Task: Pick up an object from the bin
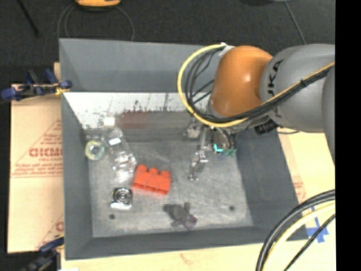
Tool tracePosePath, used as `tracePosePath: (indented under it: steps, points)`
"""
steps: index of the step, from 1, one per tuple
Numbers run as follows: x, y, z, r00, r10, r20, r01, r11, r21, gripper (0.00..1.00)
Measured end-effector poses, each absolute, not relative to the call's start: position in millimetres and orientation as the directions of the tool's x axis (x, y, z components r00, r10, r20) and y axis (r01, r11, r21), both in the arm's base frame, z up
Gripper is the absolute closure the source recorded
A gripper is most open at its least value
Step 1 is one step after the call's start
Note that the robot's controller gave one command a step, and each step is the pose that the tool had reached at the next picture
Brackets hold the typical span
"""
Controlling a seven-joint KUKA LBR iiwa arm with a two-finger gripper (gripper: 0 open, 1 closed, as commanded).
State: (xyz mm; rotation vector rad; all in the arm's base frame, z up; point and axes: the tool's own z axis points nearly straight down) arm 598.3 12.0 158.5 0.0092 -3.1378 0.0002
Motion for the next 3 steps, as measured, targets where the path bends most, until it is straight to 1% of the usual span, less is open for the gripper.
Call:
tracePosePath:
  steps: [1, 2, 3]
  points:
    - [564.1, 58.5, 85.6, -0.984, -0.176, 0.003, -0.176, 0.984, 0.001, 0.0]
    - [550.8, 77.7, 75.4, -0.956, -0.292, -0.014, -0.292, 0.956, -0.005, 0.0]
    - [552.7, 78.9, 77.3, -0.957, -0.29, -0.021, -0.29, 0.957, -0.004, 1.0]
